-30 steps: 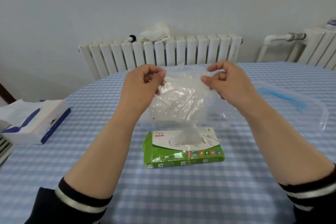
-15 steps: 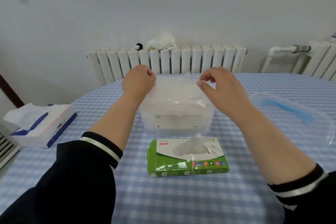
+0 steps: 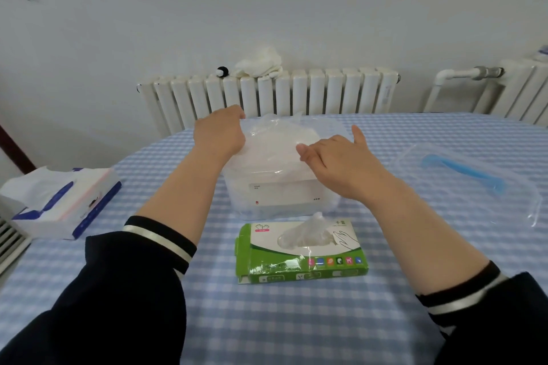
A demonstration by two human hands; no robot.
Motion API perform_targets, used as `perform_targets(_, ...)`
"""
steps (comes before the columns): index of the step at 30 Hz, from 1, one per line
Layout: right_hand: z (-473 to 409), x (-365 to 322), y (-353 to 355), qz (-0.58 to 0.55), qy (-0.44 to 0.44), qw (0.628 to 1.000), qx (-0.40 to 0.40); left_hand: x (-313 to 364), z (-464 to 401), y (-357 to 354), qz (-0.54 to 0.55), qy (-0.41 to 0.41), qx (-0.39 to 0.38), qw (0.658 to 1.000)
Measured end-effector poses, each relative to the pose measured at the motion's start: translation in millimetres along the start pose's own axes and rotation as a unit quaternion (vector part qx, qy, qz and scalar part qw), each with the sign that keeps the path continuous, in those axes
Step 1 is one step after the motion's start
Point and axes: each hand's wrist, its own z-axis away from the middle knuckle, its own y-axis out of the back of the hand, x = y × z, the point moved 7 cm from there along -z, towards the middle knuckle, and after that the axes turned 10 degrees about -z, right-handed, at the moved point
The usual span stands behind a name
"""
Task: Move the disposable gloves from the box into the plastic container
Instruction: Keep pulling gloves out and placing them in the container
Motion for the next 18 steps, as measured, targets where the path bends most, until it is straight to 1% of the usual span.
perform_targets(3,-9.0,6.2,1.4,0.013,-0.025,1.0,0.0,-0.6,6.9,2.5,0.113,-0.004,-0.022,0.993)
perform_targets(6,-9.2,8.0,3.5,0.019,-0.018,0.999,0.023,3.3,20.2,11.8,0.205,-0.019,-0.062,0.977)
perform_targets(9,-5.8,13.5,6.9,0.027,-0.016,0.998,0.057,7.3,35.9,16.7,0.217,-0.049,-0.125,0.967)
perform_targets(11,-2.6,19.4,10.3,-0.009,-0.012,0.996,0.09,6.4,45.3,18.2,0.223,-0.066,-0.139,0.963)
perform_targets(13,4.0,22.5,16.8,-0.08,0.016,0.985,0.154,2.8,50.5,22.7,0.249,-0.071,-0.106,0.96)
perform_targets(14,9.8,23.7,21.3,-0.121,0.033,0.974,0.191,1.2,53.0,26.7,0.263,-0.068,-0.071,0.96)
perform_targets(16,23.1,21.0,32.7,-0.201,0.064,0.943,0.257,-4.2,60.0,39.1,0.294,-0.045,0.033,0.954)
perform_targets(17,29.1,19.1,38.2,-0.238,0.071,0.928,0.276,-5.9,65.8,45.5,0.317,-0.033,0.09,0.944)
perform_targets(18,33.9,16.2,42.2,-0.274,0.074,0.918,0.278,-6.1,73.4,50.4,0.342,-0.027,0.139,0.929)
